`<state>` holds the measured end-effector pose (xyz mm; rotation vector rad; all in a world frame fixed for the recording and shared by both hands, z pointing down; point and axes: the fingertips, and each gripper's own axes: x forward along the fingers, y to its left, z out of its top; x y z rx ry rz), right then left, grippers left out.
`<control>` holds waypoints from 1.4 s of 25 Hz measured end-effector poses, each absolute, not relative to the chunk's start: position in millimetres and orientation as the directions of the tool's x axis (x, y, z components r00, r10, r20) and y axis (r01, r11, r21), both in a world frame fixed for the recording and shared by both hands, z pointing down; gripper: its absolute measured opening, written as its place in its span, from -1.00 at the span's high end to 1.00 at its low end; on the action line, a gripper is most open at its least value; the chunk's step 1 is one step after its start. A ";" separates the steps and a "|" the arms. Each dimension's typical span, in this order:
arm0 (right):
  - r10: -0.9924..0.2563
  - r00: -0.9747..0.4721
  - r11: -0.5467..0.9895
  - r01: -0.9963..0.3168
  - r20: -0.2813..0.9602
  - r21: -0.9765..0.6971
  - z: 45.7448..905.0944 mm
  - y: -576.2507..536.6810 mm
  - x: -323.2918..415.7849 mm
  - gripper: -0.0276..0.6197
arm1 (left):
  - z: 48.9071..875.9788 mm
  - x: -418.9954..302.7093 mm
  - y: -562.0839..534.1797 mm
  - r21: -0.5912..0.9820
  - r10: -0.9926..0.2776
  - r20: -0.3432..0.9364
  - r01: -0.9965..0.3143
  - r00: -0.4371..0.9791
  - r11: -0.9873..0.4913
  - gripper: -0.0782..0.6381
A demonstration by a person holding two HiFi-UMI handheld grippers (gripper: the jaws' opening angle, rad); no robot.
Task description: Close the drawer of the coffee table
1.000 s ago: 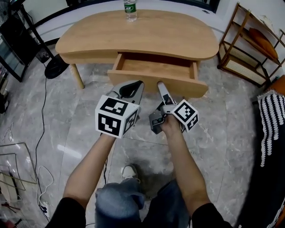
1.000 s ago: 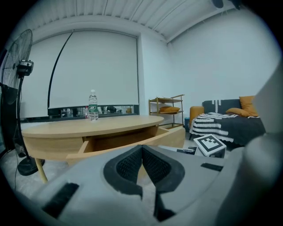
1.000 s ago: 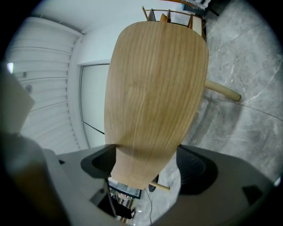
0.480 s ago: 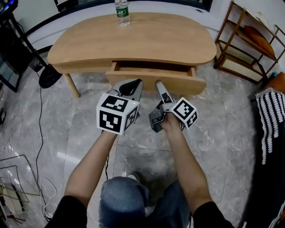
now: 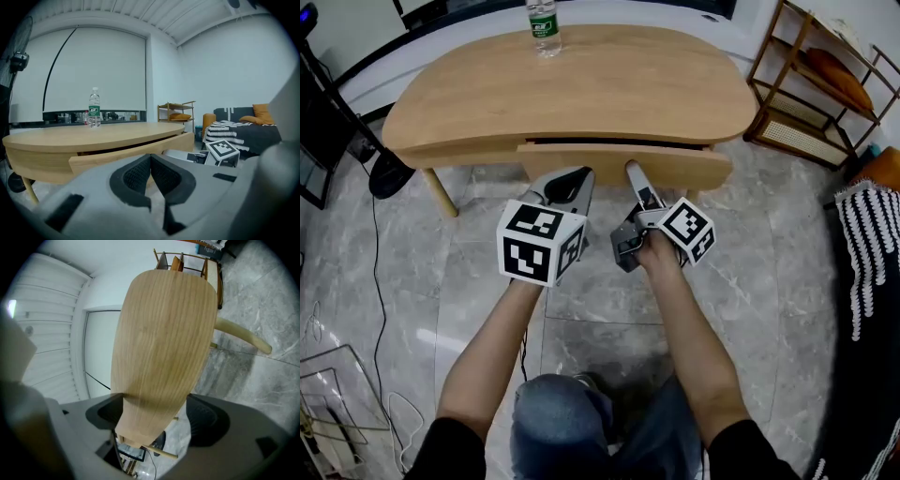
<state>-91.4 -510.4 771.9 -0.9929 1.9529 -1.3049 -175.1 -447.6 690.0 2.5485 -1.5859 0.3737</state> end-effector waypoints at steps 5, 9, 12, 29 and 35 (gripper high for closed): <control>-0.839 -0.539 0.245 -0.263 -0.069 -0.933 771.7 -526.0 -93.0 -0.36 | 692.4 -181.6 -458.9 -0.026 -0.869 0.267 -0.898 0.417 -0.439 0.77; -0.841 -0.536 0.248 -0.261 -0.073 -0.933 771.6 -537.1 -95.1 -0.36 | 693.3 -183.7 -469.6 -0.028 -0.868 0.268 -0.897 0.418 -0.441 0.77; -0.846 -0.528 0.243 -0.264 -0.072 -0.933 772.2 -547.5 -94.1 -0.36 | 695.8 -181.7 -475.3 -0.030 -0.863 0.272 -0.892 0.426 -0.450 0.77; -0.839 -0.539 0.244 -0.252 -0.074 -0.936 773.2 -570.1 -97.6 -0.33 | 693.2 -191.0 -489.2 -0.026 -0.863 0.272 -0.893 0.426 -0.449 0.77; -0.804 -0.593 0.268 -0.297 -0.042 -0.917 769.1 -543.2 -91.8 -0.24 | 670.0 -189.6 -475.2 -0.032 -0.875 0.271 -0.904 0.402 -0.425 0.77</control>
